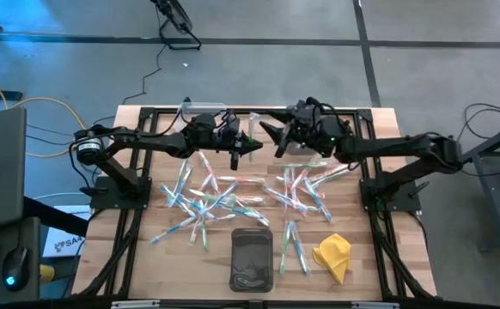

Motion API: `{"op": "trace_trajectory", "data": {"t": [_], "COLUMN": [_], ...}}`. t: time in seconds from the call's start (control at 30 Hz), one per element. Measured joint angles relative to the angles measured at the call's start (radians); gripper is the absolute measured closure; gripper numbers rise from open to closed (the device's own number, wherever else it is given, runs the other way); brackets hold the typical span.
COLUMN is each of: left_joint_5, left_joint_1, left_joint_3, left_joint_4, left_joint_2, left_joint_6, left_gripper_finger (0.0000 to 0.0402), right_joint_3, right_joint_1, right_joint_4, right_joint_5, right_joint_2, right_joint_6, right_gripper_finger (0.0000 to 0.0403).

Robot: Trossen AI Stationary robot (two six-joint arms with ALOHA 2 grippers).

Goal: Pick & Place Toothbrushes
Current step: Put the green toothbrush into the transparent bin

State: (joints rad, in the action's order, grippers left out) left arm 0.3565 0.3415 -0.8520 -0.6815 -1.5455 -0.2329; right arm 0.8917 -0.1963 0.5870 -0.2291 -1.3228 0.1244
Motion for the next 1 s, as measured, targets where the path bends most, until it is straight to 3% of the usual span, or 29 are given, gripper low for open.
{"op": "trace_trajectory", "data": {"t": [0.17, 0.43, 0.7, 1.0], "left_joint_5": [0.022, 0.009, -0.105, -0.295], "left_joint_1": [0.05, 0.196, 0.325, 0.397], "left_joint_3": [-0.001, 0.001, 0.0, 0.0], "left_joint_4": [0.046, 0.311, 0.58, 0.749], "left_joint_2": [0.039, 0.195, 0.318, 0.34], "left_joint_6": [0.022, 0.114, 0.234, 0.336], "left_gripper_finger": [0.0394, 0.0394, 0.0394, 0.0394], "right_joint_3": [0.0, 0.0, 0.0, 0.0], "right_joint_1": [0.0, 0.0, 0.0, 0.0], "right_joint_4": [-0.186, -0.355, -0.386, -0.452], "right_joint_5": [-0.036, -0.034, -0.034, -0.034], "right_joint_2": [0.119, 0.249, 0.274, 0.27], "right_joint_6": [0.003, 0.016, 0.034, 0.075], "right_gripper_finger": [0.0194, 0.022, 0.0243, 0.0262]}}
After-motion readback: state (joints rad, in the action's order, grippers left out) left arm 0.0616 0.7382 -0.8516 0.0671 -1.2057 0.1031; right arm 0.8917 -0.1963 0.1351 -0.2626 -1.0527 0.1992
